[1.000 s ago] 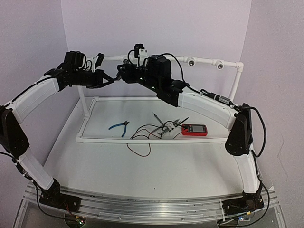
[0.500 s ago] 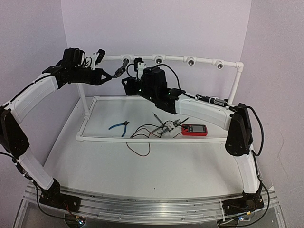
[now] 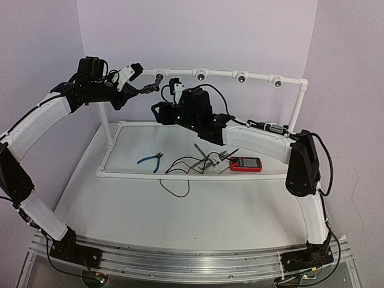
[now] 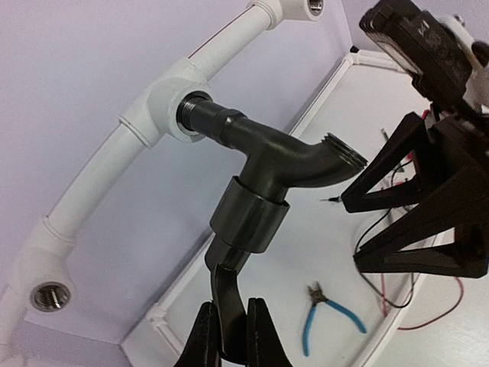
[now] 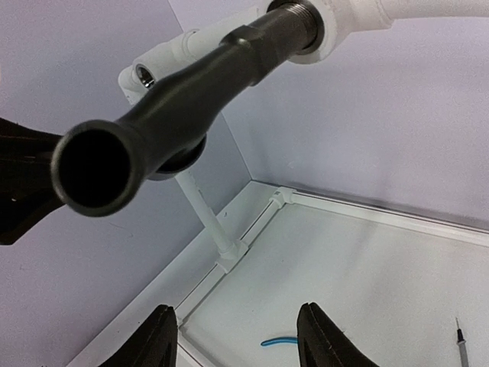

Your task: Install the water faucets

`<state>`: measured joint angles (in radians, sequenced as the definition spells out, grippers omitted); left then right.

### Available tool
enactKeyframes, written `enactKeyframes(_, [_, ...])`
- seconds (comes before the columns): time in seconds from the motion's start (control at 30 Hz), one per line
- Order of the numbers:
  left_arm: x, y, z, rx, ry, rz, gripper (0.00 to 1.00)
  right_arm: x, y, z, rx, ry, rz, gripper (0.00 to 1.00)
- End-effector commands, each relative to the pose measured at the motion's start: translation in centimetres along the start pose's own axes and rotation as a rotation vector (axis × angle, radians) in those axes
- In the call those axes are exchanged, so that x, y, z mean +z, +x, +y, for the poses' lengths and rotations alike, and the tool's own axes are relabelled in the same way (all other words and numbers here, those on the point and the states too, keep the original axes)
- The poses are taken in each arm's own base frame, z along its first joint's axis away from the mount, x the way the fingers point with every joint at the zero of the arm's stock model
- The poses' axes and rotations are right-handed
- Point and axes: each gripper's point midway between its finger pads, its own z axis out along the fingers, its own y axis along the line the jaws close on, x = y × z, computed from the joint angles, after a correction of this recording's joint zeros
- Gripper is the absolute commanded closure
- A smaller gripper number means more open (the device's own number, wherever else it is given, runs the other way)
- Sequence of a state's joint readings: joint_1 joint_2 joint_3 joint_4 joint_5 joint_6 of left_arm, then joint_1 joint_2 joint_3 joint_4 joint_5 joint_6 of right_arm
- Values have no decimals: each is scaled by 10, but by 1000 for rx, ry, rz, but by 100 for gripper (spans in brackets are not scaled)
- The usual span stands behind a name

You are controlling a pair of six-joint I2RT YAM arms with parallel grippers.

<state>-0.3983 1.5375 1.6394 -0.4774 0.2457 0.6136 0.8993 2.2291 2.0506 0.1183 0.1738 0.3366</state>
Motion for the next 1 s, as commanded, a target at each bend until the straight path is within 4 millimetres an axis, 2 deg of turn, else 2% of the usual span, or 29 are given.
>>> enactKeyframes(0.0, [-36,-82,21,373,-169,-258,100,-38,-77,39,32,-126,-131,42])
enactKeyframes(0.13, [-39,-91,16,536,-214,-297,100,-43,-96,36,99,-156,-165,34])
enactKeyframes(0.27, [-41,-100,8,683,-247,-341,100,-42,-108,33,217,-211,-191,36])
enactKeyframes(0.37, [-40,-104,5,719,-252,-353,100,-39,-117,33,258,-229,-217,39])
enactKeyframes(0.7, [-43,-110,0,808,-280,-398,100,-6,-113,11,387,-211,-259,40])
enactKeyframes(0.8, [-45,-116,0,833,-301,-420,100,2,-108,8,426,-222,-255,45])
enactKeyframes(0.97, [-50,-130,-5,853,-318,-485,100,15,-91,1,482,-218,-233,61])
